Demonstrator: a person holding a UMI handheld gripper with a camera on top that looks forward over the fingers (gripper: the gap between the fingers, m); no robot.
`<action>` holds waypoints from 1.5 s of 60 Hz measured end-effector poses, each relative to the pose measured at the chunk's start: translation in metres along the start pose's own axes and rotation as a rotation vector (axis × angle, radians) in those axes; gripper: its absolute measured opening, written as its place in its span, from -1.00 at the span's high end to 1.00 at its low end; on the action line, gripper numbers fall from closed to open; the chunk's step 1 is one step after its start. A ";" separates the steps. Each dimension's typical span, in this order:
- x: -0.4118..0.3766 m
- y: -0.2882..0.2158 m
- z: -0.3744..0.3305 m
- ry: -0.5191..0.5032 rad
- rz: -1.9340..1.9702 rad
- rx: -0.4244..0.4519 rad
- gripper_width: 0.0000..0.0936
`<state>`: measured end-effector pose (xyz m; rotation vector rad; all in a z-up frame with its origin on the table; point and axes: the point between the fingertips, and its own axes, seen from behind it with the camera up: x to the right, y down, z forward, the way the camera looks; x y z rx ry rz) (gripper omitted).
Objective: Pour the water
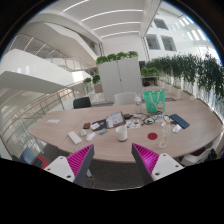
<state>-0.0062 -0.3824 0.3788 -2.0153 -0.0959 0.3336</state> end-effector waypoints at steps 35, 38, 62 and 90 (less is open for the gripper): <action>0.181 0.073 0.107 0.277 -0.011 0.141 -0.77; 0.217 0.073 0.135 0.292 -0.019 0.183 -0.77; 0.390 0.089 0.366 0.346 -0.041 0.250 -0.76; 0.406 0.073 0.417 0.413 0.001 0.168 0.16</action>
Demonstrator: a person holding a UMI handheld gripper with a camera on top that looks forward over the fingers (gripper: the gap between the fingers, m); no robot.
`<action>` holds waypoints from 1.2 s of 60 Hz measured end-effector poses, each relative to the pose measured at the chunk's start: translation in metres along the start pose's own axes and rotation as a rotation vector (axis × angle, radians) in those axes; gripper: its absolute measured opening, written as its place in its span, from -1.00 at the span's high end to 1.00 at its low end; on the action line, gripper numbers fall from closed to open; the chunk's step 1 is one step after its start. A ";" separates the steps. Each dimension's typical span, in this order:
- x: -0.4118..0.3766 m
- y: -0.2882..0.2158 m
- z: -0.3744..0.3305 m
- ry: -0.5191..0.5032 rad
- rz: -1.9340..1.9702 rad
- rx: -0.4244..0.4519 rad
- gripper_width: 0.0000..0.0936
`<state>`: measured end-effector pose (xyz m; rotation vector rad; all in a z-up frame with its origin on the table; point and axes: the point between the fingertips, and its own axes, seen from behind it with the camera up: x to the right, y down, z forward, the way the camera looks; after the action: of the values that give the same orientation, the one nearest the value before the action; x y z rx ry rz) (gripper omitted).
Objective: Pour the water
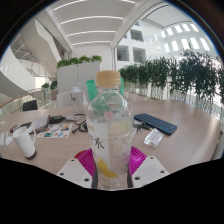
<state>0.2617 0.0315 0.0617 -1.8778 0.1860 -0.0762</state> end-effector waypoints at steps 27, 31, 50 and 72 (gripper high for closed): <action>-0.147 -0.172 0.010 0.207 -1.327 0.079 0.22; -0.174 -0.153 0.019 0.201 -1.634 0.039 0.21; -0.216 -0.159 0.019 0.232 -2.414 -0.088 0.23; -0.256 -0.246 0.022 0.203 -1.666 0.106 0.21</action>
<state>0.0350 0.1681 0.2987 -1.4324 -1.2421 -1.3447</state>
